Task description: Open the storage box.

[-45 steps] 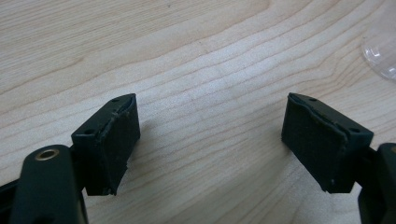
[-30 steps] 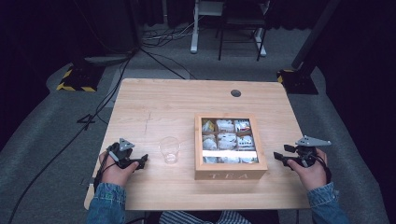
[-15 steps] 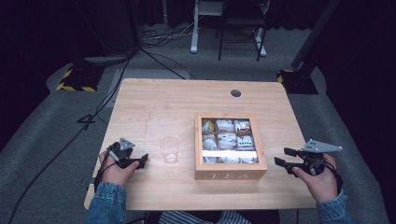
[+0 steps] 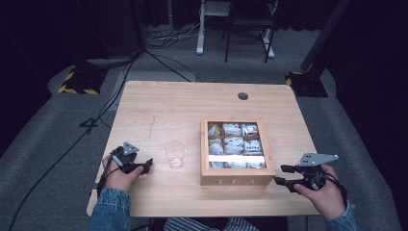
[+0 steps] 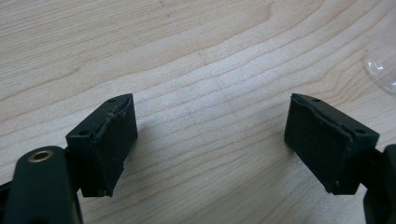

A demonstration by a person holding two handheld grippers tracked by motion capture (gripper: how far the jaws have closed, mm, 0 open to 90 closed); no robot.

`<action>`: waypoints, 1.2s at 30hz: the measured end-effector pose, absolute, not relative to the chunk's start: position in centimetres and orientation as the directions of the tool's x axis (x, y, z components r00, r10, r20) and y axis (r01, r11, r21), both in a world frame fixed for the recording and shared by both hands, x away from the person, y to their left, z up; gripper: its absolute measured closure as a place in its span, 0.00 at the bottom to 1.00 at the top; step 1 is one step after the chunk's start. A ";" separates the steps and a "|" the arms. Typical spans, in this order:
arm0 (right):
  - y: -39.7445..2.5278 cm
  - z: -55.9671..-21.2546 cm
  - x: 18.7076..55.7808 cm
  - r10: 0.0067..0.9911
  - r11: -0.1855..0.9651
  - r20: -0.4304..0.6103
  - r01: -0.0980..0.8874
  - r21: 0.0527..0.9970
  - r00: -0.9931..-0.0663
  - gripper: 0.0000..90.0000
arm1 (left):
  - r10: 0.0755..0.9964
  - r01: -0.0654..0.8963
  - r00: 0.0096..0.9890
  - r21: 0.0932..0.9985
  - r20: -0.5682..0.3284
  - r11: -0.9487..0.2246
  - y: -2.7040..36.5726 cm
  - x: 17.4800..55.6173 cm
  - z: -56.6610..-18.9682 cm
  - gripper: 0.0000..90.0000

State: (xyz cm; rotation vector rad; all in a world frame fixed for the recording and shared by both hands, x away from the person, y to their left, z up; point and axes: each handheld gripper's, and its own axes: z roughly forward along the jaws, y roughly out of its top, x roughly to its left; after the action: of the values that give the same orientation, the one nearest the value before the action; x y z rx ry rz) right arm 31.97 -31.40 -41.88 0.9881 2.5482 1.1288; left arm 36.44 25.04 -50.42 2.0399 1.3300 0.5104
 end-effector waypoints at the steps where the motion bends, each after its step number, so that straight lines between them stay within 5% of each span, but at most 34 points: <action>1: -31.4 -42.0 32.0 0.640 0.490 0.096 0.501 0.714 -0.763 0.47 | 0.911 0.662 0.412 0.695 -0.023 -0.282 25.0 36.4 -50.4 0.20; 36: -30.1 -44.0 32.4 0.637 0.498 0.070 0.479 0.723 -0.767 0.57 | 0.913 0.663 0.407 0.696 -0.024 -0.277 25.0 36.4 -50.4 0.20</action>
State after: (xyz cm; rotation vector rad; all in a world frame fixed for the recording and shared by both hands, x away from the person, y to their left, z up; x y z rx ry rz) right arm 32.38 -30.08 -43.98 0.9585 2.5345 1.1260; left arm 36.45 24.95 -50.43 2.0356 1.3356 0.5126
